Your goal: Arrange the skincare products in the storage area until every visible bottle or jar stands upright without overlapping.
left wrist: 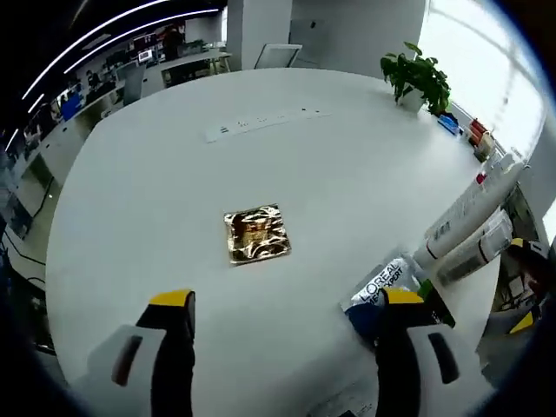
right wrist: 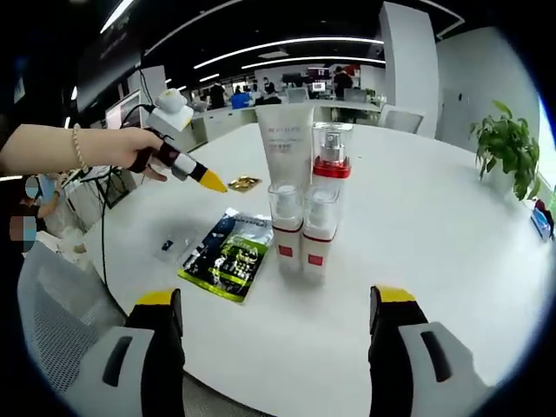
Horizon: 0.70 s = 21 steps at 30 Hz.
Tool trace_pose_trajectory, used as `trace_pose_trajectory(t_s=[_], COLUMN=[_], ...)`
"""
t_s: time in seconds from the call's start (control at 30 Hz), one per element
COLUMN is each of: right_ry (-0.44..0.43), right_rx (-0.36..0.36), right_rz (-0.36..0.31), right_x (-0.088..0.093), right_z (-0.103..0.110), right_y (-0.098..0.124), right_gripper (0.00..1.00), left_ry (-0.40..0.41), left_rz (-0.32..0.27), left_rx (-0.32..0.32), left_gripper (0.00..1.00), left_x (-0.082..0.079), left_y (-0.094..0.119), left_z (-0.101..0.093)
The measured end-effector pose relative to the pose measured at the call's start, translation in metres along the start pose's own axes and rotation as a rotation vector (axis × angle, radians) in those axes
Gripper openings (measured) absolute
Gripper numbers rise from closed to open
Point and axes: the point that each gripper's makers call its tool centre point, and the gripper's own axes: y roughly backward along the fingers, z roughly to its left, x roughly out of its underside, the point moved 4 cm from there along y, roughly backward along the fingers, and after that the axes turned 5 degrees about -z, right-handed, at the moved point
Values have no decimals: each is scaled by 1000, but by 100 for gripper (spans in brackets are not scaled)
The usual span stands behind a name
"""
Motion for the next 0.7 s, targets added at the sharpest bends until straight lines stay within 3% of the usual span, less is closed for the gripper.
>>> trace_pose_trajectory(t_s=[0.17, 0.3, 0.7], right_ry=[-3, -19, -35], right_rx=[4, 5, 7], right_rz=[6, 7, 15], right_x=[1, 2, 2], right_z=[0, -2, -1], right_y=[0, -1, 0], right_gripper=[88, 87, 87], left_ry=[20, 35, 72], left_rz=[10, -7, -30], left_rx=[-9, -57, -86], left_gripper=[82, 76, 71], left_x=[-3, -7, -21], left_y=[-17, -26, -52], left_z=[2, 6, 19])
